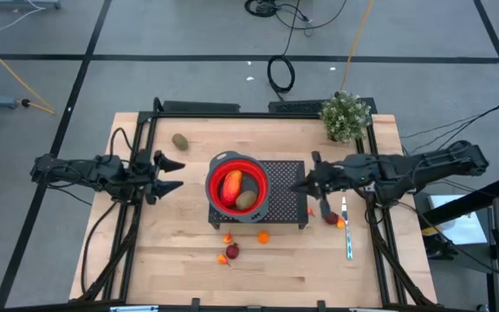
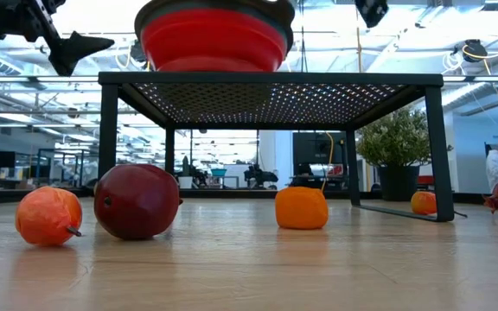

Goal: Pick & Place Fruit
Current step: Put the kiwi into the red colander on the shelf

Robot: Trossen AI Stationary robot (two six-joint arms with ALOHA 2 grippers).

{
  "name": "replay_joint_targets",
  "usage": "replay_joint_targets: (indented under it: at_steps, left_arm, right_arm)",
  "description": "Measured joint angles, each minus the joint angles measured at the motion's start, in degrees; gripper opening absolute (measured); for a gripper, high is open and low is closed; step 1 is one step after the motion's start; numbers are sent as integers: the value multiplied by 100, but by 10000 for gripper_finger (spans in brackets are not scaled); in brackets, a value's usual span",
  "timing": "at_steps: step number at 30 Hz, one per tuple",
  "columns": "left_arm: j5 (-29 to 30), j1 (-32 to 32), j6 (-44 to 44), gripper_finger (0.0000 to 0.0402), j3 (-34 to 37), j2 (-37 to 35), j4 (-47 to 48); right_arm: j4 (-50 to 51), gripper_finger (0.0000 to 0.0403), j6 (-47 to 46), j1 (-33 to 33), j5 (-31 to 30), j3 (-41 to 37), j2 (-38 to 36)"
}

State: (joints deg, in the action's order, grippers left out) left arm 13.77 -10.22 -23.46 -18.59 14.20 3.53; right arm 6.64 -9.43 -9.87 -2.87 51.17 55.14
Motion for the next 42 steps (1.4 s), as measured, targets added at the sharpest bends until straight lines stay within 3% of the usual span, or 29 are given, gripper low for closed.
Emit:
replay_joint_targets:
  at_steps: [8,19,28,34,42]
  left_arm:
    - [975,0,117,356,0,2,-83]
    - [1856,2,128,356,0,1,-83]
    - [2538,2,243,356,0,0,-221]
    - [2852,0,521,356,-2,0,-450]
    - [2987,2,664,356,-2,2,-560]
  right_arm:
    - [-839,1,0,0,20,-1229,-1088]
    - [-868,1,118,2,160,-2312,-2685]
    - [-832,0,432,42,102,-2821,-3890]
    - [-635,0,357,327,-492,-3103,-4490]
    - [320,0,-72,785,-438,-3131,-4916]
